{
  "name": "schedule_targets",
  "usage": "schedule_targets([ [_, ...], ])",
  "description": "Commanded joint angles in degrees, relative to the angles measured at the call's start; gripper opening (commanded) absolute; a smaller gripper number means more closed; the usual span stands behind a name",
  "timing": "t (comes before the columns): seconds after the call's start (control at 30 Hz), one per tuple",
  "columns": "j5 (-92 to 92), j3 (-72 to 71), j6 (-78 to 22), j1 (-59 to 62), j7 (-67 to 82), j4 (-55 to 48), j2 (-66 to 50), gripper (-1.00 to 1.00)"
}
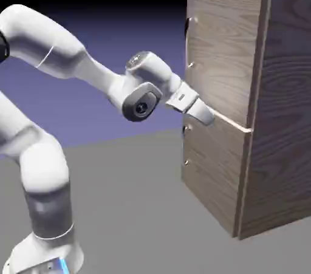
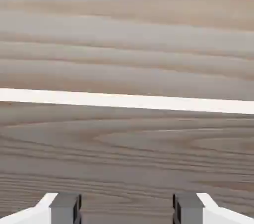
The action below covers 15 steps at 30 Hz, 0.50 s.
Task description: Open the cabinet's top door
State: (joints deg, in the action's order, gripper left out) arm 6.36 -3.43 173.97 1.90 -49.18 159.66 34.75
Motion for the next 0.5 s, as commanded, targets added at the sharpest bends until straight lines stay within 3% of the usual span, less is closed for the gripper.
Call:
schedule_targets([
  [0.0,2.4,-1.3,0.0,1.0,-2.5,-0.5,0.8,0.0],
  [0.47,35.4,-19.1,-0.2,14.4,-37.4,-7.5,11.6,0.0],
])
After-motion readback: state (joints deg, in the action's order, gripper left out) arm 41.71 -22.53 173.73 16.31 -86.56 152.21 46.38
